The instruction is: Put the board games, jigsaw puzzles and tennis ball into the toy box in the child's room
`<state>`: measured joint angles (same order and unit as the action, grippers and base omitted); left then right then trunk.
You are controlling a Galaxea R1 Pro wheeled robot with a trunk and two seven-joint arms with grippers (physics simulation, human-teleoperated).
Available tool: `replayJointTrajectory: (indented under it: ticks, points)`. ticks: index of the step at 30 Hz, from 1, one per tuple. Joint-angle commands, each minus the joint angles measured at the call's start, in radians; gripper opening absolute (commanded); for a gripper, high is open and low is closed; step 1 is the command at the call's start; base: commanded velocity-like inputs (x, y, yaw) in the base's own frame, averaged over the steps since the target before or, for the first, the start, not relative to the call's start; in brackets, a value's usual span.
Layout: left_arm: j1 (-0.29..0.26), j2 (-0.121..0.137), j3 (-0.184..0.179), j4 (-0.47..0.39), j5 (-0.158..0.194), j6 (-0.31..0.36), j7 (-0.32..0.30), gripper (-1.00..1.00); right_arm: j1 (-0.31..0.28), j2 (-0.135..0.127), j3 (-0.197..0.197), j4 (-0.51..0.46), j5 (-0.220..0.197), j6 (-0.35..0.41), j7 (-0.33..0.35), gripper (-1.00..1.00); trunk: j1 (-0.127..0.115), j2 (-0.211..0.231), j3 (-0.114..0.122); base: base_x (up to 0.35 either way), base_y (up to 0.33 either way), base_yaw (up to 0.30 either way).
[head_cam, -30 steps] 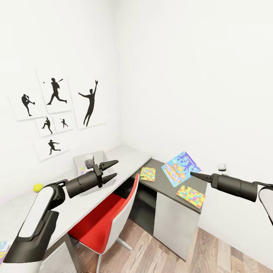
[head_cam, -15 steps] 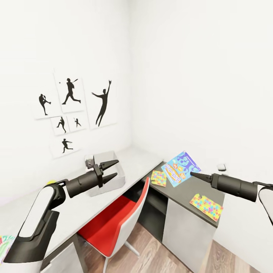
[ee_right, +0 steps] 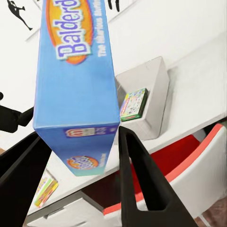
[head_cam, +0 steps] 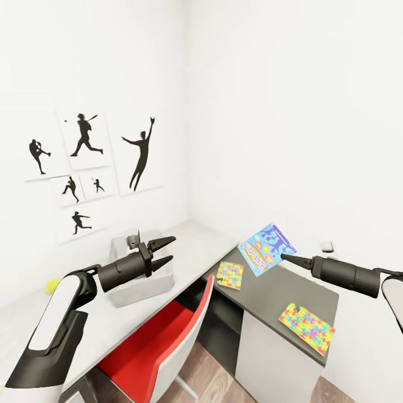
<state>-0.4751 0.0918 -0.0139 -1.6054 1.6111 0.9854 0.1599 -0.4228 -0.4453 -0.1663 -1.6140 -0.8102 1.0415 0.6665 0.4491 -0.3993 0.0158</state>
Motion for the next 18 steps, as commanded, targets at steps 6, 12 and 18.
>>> replayJointTrajectory:
  ticks: [6, 12, 18]
  points:
    - [0.0, 0.0, -0.001, -0.001, 0.009, 0.001, 0.01, 1.0, -0.001, 0.0, -0.002, 0.0, -0.001, 0.006, 0.007, -1.0, 0.001, -0.001, 0.0, 0.293, -0.177, 0.02]
    - [0.0, 0.0, -0.002, -0.001, 0.009, 0.001, 0.01, 1.0, -0.001, 0.0, -0.002, 0.0, -0.002, 0.006, 0.007, -1.0, 0.001, -0.001, 0.0, 0.228, -0.123, 0.174]
    - [0.0, 0.001, -0.001, -0.001, 0.009, 0.001, 0.01, 1.0, -0.002, -0.001, -0.001, 0.0, -0.003, 0.006, 0.007, -1.0, 0.001, -0.001, 0.0, 0.051, -0.027, 0.169]
